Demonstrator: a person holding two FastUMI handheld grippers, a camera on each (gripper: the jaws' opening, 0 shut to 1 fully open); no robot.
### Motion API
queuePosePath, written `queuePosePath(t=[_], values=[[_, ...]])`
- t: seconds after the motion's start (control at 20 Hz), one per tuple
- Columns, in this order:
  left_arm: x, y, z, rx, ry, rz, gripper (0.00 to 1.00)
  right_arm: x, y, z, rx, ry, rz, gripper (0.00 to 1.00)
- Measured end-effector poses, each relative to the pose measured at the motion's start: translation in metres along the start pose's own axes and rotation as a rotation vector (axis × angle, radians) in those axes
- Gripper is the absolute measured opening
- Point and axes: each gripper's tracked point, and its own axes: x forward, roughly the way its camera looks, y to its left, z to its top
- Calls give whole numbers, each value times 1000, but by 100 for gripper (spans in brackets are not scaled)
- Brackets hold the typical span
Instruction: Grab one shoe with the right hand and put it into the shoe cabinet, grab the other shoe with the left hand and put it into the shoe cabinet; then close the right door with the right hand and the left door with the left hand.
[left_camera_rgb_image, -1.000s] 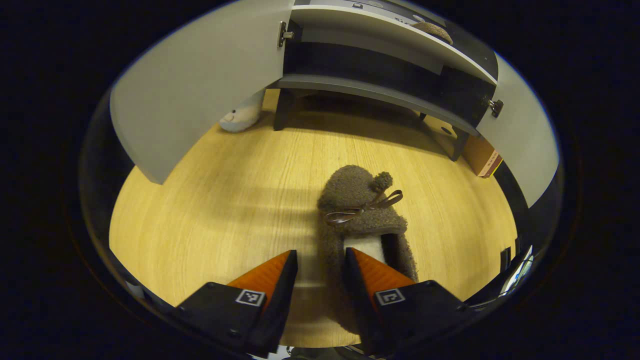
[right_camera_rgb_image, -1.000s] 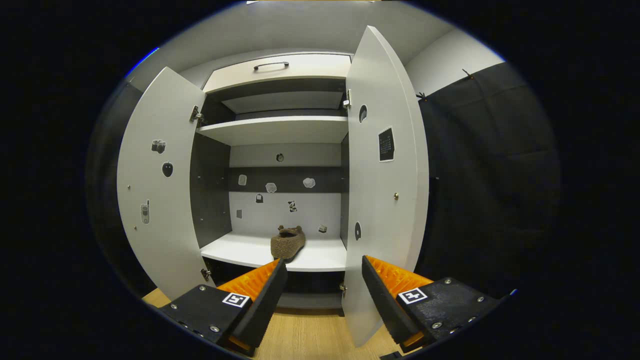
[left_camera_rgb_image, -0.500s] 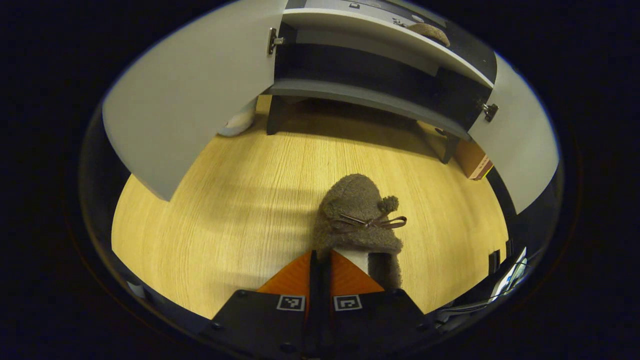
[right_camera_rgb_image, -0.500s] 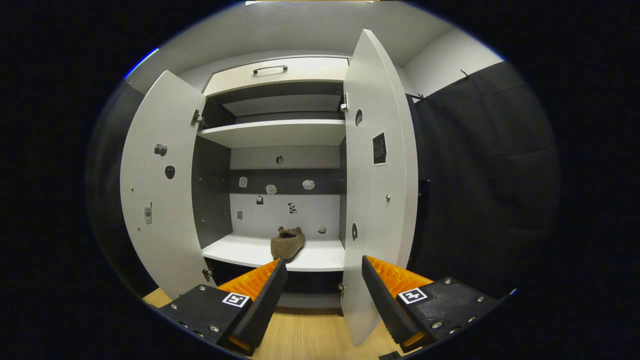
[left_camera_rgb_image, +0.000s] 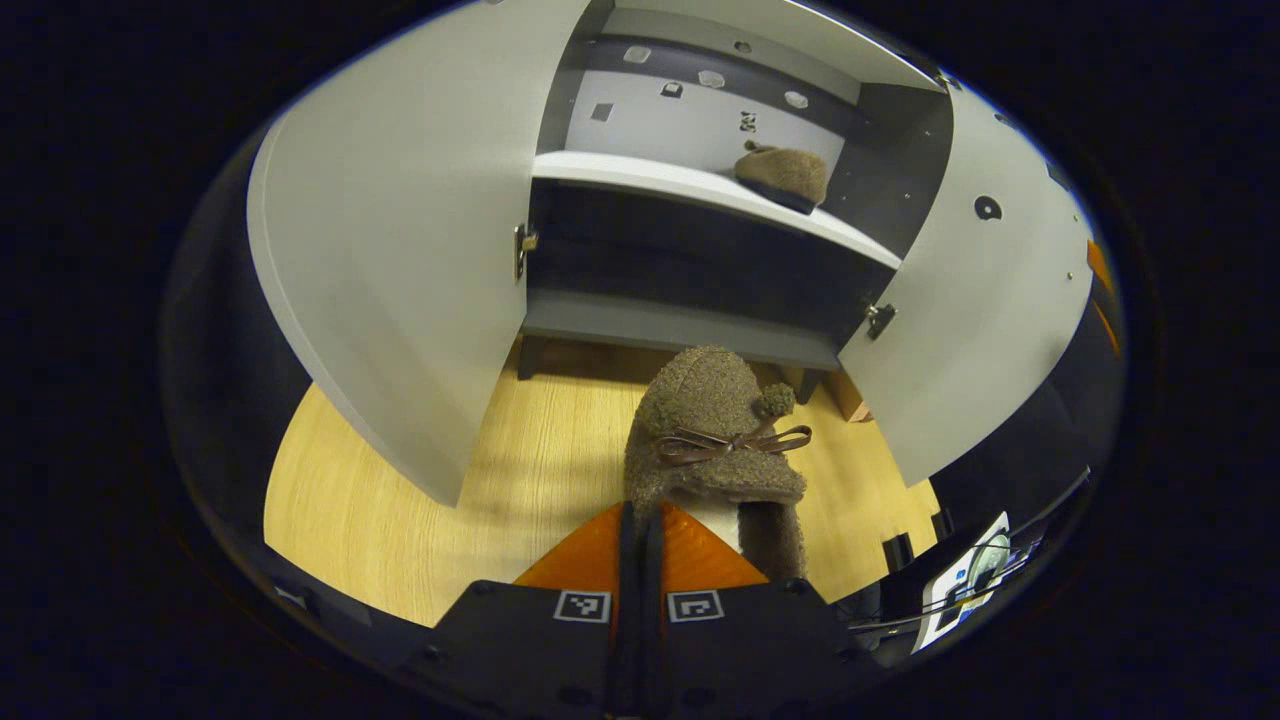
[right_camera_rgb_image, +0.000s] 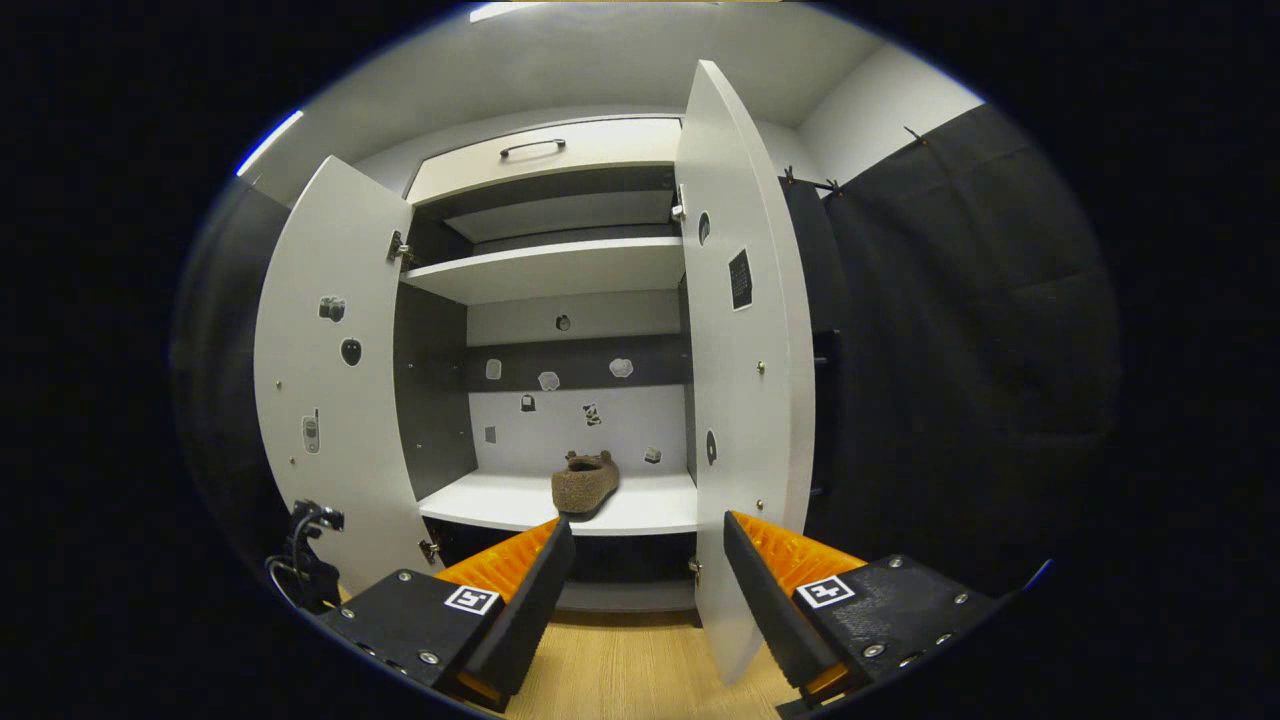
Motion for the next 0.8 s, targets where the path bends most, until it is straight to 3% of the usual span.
queuePosePath(t=[0.25, 0.6, 0.8], values=[[-24, -37, 83, 12, -103, -63, 7, -7, -17, -6, 6, 4, -25, 92], [0, -46, 221, 75, -267, -4, 6, -13, -37, -3, 17, 2, -51, 92], [23, -42, 301, 61, -317, 27, 6, -13, -46, -1, 20, -3, -71, 92]])
